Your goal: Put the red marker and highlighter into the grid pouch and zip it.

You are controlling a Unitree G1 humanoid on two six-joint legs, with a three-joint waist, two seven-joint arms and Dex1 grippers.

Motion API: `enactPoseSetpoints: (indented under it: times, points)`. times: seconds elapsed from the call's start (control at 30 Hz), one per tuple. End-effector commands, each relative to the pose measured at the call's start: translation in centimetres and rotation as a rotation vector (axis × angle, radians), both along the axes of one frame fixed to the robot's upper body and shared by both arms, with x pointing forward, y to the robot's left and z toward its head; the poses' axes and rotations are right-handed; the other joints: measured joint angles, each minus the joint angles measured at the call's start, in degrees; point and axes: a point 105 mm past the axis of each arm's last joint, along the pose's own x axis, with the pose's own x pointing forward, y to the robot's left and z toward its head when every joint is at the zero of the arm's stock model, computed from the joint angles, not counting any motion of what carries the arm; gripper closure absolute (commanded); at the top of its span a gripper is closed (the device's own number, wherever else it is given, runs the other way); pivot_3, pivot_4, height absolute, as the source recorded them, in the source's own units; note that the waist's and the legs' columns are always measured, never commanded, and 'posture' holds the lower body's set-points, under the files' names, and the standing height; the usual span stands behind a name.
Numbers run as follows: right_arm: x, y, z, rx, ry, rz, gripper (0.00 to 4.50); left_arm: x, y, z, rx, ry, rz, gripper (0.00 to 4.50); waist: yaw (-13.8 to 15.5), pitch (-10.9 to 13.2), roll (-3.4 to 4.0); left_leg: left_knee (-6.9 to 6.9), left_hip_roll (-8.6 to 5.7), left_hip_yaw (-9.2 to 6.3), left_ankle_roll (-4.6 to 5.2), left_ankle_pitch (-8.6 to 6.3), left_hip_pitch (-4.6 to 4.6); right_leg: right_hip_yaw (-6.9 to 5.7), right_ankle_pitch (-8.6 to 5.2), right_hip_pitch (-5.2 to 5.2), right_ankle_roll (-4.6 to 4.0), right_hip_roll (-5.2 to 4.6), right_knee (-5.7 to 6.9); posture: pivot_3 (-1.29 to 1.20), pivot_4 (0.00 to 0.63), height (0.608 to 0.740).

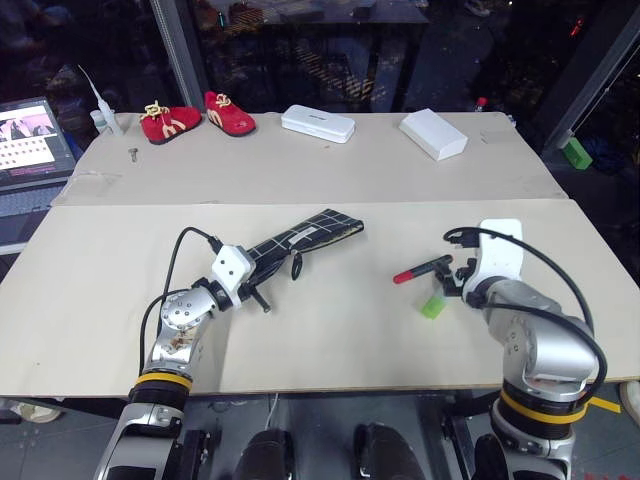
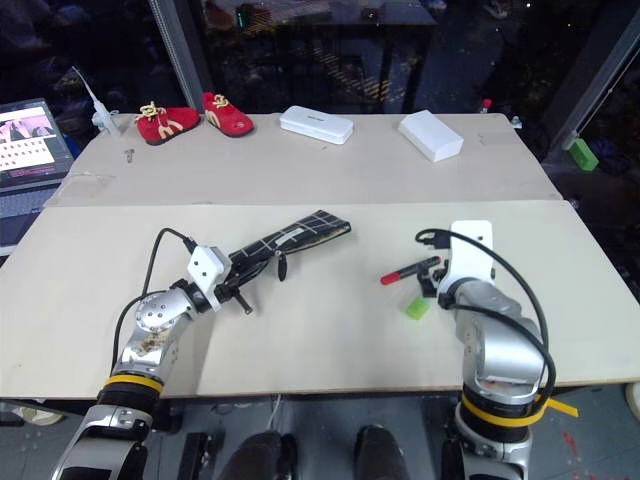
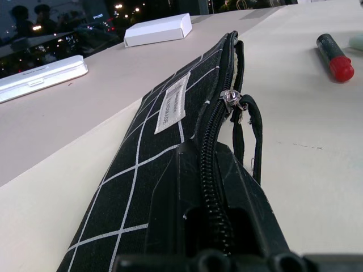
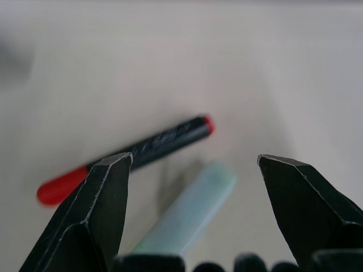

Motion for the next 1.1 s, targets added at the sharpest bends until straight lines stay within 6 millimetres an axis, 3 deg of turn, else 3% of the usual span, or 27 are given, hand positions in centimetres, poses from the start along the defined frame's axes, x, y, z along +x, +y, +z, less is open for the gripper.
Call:
enactPoseSetpoints:
  times: [0.03, 0.2, 0.47, 0.77, 0.93, 1.1]
  points:
    - [-0.4, -0.5, 0.5, -0.041, -0.029, -0.027, 0.56, 0.1, -0.2, 1.5, -0.017, -0.053, -0.007, 4.50, 0.0, 0.0, 0.00, 0.00, 0.00, 0.00, 0.00, 0.00, 0.00, 0.00, 0.00, 0.01, 0.00, 0.00, -0.02, 0.00, 0.150, 0.740]
    - [-0.6, -0.8, -0.2, -0.045, -0.012, -0.044, 0.56, 0.1, 0.0, 1.2, -0.017, -0.047, -0.001, 4.50, 0.0, 0.0, 0.00, 0.00, -0.01, 0.00, 0.00, 0.00, 0.00, 0.00, -0.01, 0.00, 0.01, 0.00, -0.02, 0.00, 0.150, 0.740]
    - [-0.9, 0.6, -1.8, 0.002, 0.046, -0.042, 0.56, -0.1, 0.3, 1.1, -0.018, -0.046, 0.004, 4.50, 0.0, 0.0, 0.00, 0.00, 0.00, 0.00, 0.00, 0.00, 0.00, 0.01, -0.01, 0.00, 0.01, 0.02, -0.01, 0.00, 0.150, 0.740]
    - [-1.3, -0.9, -2.4, -0.020, 0.069, -0.127, 0.56, 0.0, 0.3, 0.9, -0.015, -0.043, 0.009, 4.50, 0.0, 0.0, 0.00, 0.00, 0.00, -0.01, 0.00, 0.00, -0.01, 0.00, -0.01, 0.00, 0.02, 0.01, -0.03, 0.00, 0.150, 0.740]
    - [-1.4, -0.6, -2.6, 0.003, 0.073, -0.131, 0.56, 0.2, 0.2, 1.1, -0.015, -0.043, 0.009, 4.50, -0.1, 0.0, 0.00, 0.00, 0.00, -0.01, 0.00, 0.00, 0.01, 0.01, -0.02, 0.00, 0.02, 0.01, -0.02, 0.00, 0.150, 0.740]
    - [-1.5, -1.0, -2.6, 0.022, 0.069, -0.163, 1.99, 0.2, 0.3, 1.0, -0.016, -0.044, 0.005, 4.50, 0.0, 0.0, 0.00, 0.00, 0.01, -0.01, 0.00, 0.00, -0.01, 0.01, -0.02, -0.01, 0.02, 0.02, -0.02, 0.00, 0.150, 0.740]
